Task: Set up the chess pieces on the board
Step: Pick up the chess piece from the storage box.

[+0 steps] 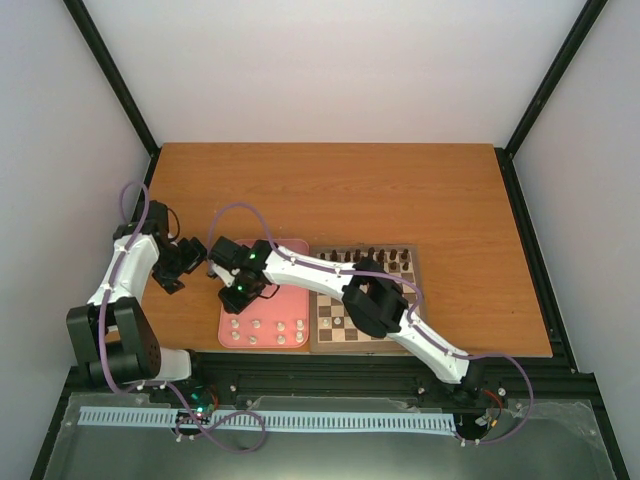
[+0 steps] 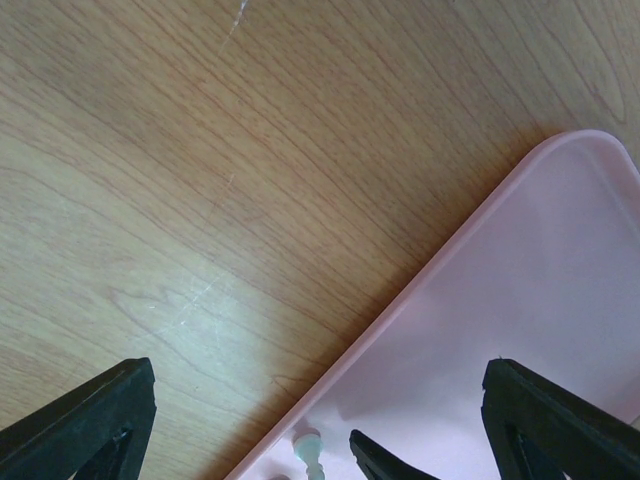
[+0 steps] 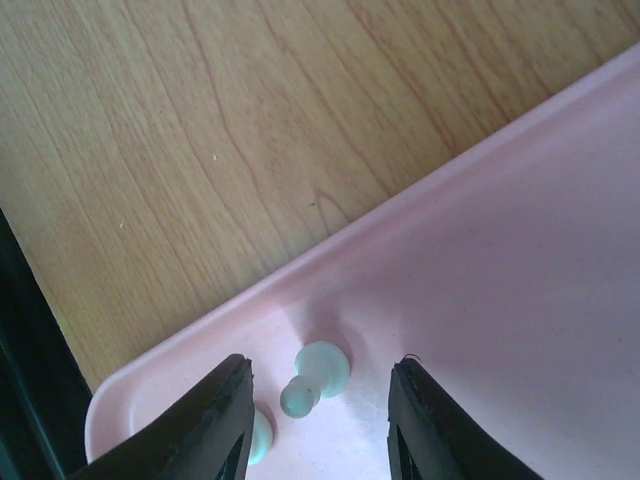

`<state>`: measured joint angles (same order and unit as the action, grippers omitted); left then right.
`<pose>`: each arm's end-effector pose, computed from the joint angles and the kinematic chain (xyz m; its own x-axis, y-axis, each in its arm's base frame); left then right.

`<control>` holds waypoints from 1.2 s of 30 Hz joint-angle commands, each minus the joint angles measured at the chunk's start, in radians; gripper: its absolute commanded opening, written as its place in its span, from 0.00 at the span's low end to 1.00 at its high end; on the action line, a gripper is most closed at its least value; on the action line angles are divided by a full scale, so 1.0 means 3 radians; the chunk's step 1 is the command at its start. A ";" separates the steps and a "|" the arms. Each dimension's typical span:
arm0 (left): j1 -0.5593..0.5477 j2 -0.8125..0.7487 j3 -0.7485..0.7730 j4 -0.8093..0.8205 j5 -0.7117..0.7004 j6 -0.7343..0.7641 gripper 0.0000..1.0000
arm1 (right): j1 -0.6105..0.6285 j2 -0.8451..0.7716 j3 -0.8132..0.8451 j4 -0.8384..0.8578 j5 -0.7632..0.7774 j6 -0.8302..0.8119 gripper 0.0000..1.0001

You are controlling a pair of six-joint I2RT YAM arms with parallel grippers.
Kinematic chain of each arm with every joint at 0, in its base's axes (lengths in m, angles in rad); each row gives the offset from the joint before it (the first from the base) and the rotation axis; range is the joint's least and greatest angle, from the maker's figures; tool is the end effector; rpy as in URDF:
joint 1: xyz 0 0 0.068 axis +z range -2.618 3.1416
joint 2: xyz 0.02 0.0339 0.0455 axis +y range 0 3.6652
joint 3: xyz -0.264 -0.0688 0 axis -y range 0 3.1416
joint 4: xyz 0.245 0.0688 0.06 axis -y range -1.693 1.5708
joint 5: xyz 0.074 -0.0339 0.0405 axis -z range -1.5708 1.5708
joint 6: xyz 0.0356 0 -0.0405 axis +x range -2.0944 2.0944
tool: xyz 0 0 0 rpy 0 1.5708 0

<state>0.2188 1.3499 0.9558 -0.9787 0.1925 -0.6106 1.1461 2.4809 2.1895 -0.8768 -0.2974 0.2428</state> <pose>0.2288 0.0439 0.2256 -0.6831 -0.7284 -0.0536 -0.6932 0.6697 -0.2665 0.2059 0.4805 0.1632 -0.5888 -0.7442 -0.3155 -0.8004 0.4824 0.3559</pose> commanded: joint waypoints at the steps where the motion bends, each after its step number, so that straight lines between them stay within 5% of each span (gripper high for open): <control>1: 0.0018 0.0040 0.0120 0.0031 0.0013 -0.0046 1.00 | 0.0008 0.0108 0.0136 -0.0040 -0.0004 -0.0022 0.36; 8: 0.0017 0.0041 0.0113 0.0020 -0.0006 -0.0040 1.00 | -0.0016 0.0207 0.0225 -0.0086 -0.0056 -0.0027 0.33; 24: 0.0020 0.0031 0.0099 0.0026 -0.0001 -0.0036 1.00 | -0.0047 0.0139 0.0178 -0.0165 0.0176 -0.0004 0.03; 36: 0.0019 0.0023 0.0107 0.0023 0.0009 -0.0039 1.00 | -0.0479 -0.1125 -0.0857 0.0112 0.0772 0.0316 0.03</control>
<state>0.2188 1.3586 0.9565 -0.9665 0.1879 -0.6140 1.0794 2.3505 2.0262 -0.8707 -0.1600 0.2783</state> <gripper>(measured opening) 0.998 0.048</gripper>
